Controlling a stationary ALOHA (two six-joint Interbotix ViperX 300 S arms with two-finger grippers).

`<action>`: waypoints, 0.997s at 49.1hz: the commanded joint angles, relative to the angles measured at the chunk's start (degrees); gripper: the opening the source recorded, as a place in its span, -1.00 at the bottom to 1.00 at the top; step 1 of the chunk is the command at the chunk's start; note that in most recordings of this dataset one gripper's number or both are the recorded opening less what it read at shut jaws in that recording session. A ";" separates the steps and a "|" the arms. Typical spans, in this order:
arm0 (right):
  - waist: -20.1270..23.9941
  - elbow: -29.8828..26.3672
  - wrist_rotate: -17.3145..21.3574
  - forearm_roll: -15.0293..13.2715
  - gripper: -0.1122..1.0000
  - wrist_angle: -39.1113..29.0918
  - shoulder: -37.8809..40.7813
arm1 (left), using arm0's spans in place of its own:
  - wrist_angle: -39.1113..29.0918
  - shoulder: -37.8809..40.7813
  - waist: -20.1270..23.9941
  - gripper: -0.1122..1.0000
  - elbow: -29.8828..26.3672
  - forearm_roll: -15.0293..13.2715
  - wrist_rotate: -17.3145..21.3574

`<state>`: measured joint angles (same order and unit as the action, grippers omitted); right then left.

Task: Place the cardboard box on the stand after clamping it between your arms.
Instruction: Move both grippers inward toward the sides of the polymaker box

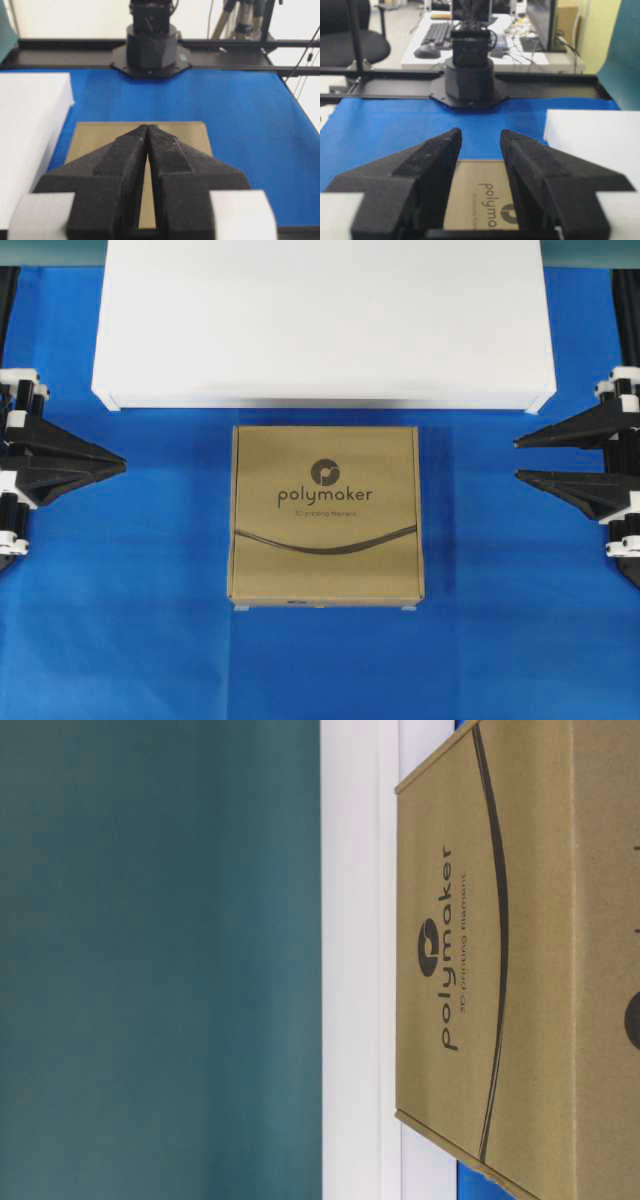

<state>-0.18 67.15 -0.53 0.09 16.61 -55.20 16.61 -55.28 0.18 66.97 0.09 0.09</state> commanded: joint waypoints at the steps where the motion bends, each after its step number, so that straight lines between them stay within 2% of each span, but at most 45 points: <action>1: -0.18 -0.70 0.97 0.18 -0.54 0.26 0.26 | -3.16 1.32 0.26 -0.71 -1.58 2.29 -1.49; 4: -0.18 -1.32 1.14 1.41 -0.62 -3.25 0.26 | -7.21 1.76 0.26 -0.64 -2.64 2.29 -2.55; 7: -0.18 -2.72 1.32 3.16 -0.76 -8.61 0.26 | -11.34 2.20 0.18 -0.76 -3.96 2.29 -3.43; 10: -0.35 -4.31 1.76 3.78 -0.82 -15.12 0.44 | -15.47 2.29 0.18 -0.79 -5.10 2.37 -4.22; 21: -1.58 -8.88 2.11 3.78 -0.82 -40.78 3.78 | -28.92 2.55 0.26 -0.79 -9.49 2.55 -3.78; 28: -1.76 -9.40 1.93 3.43 -0.82 -51.86 8.17 | -38.76 4.83 0.18 -0.79 -11.25 2.55 -3.60; 36: -1.85 -9.67 1.85 1.67 -0.82 -57.13 11.95 | -44.56 8.17 0.18 -0.79 -11.95 2.64 -3.52; 45: -2.72 -9.93 1.93 0.79 -0.80 -57.92 14.50 | -47.64 12.92 0.18 -0.79 -12.66 2.81 -3.25; 49: -3.69 -9.84 1.93 0.79 -0.76 -58.18 15.38 | -47.72 14.68 0.09 -0.79 -12.83 3.08 -1.93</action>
<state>-2.99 58.80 1.05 1.05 -41.48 -40.34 -31.03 -41.75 0.26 55.63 2.81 -2.55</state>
